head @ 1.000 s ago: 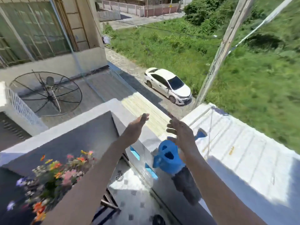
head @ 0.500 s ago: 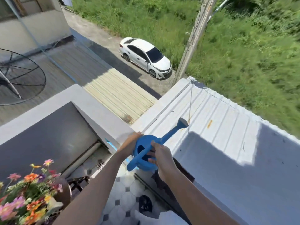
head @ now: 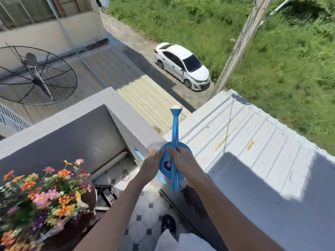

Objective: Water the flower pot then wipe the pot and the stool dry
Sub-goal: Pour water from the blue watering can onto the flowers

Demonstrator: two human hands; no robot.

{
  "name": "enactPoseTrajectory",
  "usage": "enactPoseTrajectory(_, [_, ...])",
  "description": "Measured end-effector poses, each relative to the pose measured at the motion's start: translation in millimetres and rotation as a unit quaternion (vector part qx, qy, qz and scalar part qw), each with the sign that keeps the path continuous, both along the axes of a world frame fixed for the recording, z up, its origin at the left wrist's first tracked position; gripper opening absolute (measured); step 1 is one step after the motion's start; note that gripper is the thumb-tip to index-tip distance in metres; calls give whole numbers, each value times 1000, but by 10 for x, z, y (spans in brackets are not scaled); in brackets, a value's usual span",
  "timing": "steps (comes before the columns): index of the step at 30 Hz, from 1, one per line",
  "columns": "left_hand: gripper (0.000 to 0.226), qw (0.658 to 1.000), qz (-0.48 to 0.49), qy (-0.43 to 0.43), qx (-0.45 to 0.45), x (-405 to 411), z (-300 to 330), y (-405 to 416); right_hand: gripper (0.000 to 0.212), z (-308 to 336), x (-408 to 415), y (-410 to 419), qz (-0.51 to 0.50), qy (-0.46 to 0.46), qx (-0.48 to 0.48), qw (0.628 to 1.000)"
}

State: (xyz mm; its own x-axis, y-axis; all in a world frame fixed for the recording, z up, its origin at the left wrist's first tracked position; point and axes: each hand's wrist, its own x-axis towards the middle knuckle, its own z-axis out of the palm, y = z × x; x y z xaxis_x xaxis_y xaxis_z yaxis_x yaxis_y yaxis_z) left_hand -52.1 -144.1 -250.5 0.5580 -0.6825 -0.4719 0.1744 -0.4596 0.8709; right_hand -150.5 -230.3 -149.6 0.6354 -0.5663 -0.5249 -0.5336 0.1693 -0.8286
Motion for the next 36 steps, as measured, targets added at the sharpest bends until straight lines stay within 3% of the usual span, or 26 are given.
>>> enactPoseTrajectory(5, [49, 994, 80, -72, -30, -142, 304, 589, 34, 337, 39, 303, 159, 24, -115, 980])
enactPoseTrajectory(7, [50, 991, 92, -92, -35, -194, 369, 866, 26, 476, 58, 497, 214, 29, -181, 959])
enactPoseTrajectory(11, [36, 982, 124, -134, -42, -403, 728, 1490, 32, 711, 140, 978, 288, 34, -281, 915])
enactPoseTrajectory(20, [56, 959, 231, -139, -83, -786, 1030, 2717, 31, 1154, 222, 2210, 406, 23, -382, 830])
enactPoseTrajectory(25, [32, 948, 279, -142, -60, -986, 1283, 3173, 46, 1282, 279, 2697, 450, 27, -439, 777])
enactPoseTrajectory(32, [44, 928, 343, -131, -59, -1162, 1325, 3527, 46, 1414, 370, 3162, 487, 57, -463, 739])
enactPoseTrajectory(36, [38, 927, 348, -121, -64, -1238, 1355, 3589, 42, 1462, 420, 3313, 506, 78, -470, 719])
